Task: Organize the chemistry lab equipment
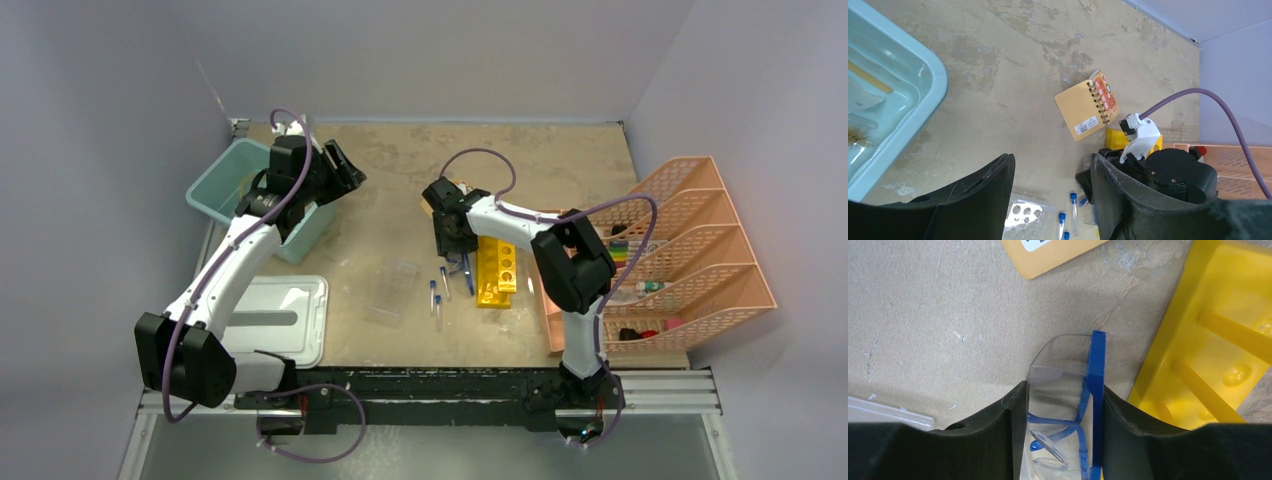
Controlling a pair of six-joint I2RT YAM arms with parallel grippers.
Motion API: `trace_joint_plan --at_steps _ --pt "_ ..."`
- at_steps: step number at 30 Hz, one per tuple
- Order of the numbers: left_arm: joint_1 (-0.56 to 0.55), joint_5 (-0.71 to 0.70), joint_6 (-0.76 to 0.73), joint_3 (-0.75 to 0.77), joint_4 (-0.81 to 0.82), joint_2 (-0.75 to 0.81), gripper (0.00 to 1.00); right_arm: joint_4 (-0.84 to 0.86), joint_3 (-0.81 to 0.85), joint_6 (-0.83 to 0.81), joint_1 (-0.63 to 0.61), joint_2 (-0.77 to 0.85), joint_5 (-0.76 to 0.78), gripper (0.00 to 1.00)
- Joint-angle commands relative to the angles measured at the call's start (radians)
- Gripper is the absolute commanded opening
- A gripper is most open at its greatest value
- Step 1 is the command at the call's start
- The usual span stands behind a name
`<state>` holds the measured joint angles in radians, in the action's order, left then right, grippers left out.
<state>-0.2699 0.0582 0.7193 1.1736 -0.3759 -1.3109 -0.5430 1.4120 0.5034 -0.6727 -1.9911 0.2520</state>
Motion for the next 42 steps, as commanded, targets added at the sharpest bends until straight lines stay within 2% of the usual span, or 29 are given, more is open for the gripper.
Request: trace_joint_plan --at_steps 1,4,6,13,18,22,27,33,42 --pt "-0.006 -0.011 -0.003 -0.005 0.026 0.008 0.57 0.028 0.042 -0.018 0.005 0.002 0.019 0.52" --pt "-0.008 -0.011 0.000 -0.012 0.027 0.014 0.56 0.026 0.054 -0.020 0.006 -0.012 0.024 0.59" --pt "-0.008 -0.011 0.000 -0.015 0.029 0.017 0.57 0.026 0.065 -0.024 0.006 -0.024 0.031 0.60" --pt "-0.012 -0.011 0.003 -0.028 0.025 0.026 0.56 0.025 0.086 -0.028 0.011 -0.039 0.038 0.42" --pt "-0.015 0.004 0.006 -0.058 0.027 0.043 0.56 0.049 0.082 -0.032 0.032 0.025 0.003 0.41" --pt "-0.017 0.050 0.023 -0.094 0.063 0.055 0.57 0.108 0.076 -0.040 0.073 0.112 -0.104 0.42" --pt "-0.020 0.199 0.082 -0.154 0.176 0.053 0.60 0.177 0.095 -0.027 0.124 0.205 -0.248 0.43" --pt "-0.063 0.333 0.184 -0.224 0.405 0.051 0.64 0.205 0.185 0.053 0.159 0.243 -0.420 0.44" --pt "-0.196 0.368 0.279 -0.230 0.654 -0.005 0.72 0.216 0.333 0.276 0.211 0.202 -0.618 0.44"
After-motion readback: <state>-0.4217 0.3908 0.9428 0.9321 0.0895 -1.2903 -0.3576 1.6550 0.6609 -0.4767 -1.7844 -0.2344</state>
